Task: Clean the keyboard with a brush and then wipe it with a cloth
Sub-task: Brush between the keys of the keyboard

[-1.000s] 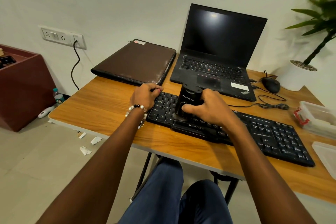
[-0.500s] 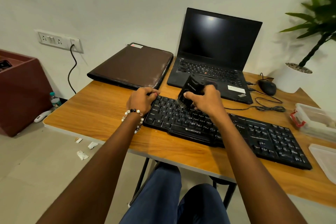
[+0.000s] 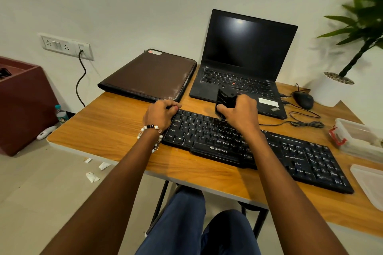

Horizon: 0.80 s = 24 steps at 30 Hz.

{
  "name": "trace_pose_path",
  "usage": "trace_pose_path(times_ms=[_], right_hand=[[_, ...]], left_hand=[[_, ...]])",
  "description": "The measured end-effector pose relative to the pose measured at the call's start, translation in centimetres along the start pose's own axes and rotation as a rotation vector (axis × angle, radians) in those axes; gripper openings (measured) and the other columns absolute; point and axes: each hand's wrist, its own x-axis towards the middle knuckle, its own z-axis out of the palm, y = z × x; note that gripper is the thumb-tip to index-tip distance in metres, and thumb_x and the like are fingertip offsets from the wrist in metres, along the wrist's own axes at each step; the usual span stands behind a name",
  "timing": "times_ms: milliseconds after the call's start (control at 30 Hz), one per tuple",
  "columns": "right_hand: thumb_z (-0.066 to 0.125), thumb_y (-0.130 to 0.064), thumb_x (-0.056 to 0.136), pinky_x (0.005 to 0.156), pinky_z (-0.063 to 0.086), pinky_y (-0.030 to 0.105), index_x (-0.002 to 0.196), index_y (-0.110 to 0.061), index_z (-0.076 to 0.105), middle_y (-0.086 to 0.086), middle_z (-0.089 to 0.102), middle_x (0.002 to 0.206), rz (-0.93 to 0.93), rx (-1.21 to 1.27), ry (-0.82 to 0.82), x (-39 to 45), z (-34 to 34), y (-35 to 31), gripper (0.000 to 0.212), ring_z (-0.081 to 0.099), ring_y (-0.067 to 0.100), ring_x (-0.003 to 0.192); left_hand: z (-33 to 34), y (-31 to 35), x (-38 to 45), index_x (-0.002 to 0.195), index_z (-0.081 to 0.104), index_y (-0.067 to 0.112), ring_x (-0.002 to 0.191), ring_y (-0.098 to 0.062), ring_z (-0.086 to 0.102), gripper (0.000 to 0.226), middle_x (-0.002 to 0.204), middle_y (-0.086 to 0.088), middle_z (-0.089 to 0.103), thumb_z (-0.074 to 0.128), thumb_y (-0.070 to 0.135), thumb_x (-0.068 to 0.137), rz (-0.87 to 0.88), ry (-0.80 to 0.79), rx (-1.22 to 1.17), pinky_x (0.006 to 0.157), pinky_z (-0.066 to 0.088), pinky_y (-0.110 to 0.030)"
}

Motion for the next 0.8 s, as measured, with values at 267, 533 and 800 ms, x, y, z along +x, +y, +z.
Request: trace_pose_path(times_ms=[267,533,800], right_hand=[[0.072,-0.026,0.080,0.052,0.048,0.024,0.076,-0.013,0.054,-0.001,0.058,0.078,-0.008,-0.054,-0.025,-0.7,0.2,-0.1,0.023,0.055,0.010,0.065],[0.074,-0.032,0.081,0.061,0.057,0.029,0.085,-0.017,0.060,-0.004,0.064,0.078,-0.068,0.160,-0.166,-2.3,1.8,-1.8,0.021,0.065,0.013,0.072],[0.069,-0.038,0.082,0.052,0.046,0.029,0.067,-0.018,0.049,-0.001,0.058,0.069,-0.054,-0.007,-0.068,-3.1,1.5,-1.4,0.032,0.058,0.016,0.065]], left_hand=[[0.0,0.2,-0.2,0.100,0.072,0.036,0.086,-0.013,0.063,0.014,0.100,0.009,0.071,0.061,0.034,0.092,-0.009,0.009,-0.003,0.073,0.057,-0.038],[-0.2,0.3,-0.3,0.102,0.072,0.035,0.088,-0.014,0.063,0.015,0.101,0.009,0.071,0.060,0.034,0.092,-0.012,0.003,0.006,0.075,0.056,-0.040],[-0.2,0.5,-0.4,0.102,0.071,0.035,0.083,-0.015,0.063,0.015,0.098,0.008,0.071,0.059,0.034,0.093,-0.018,0.004,0.021,0.072,0.056,-0.040]])
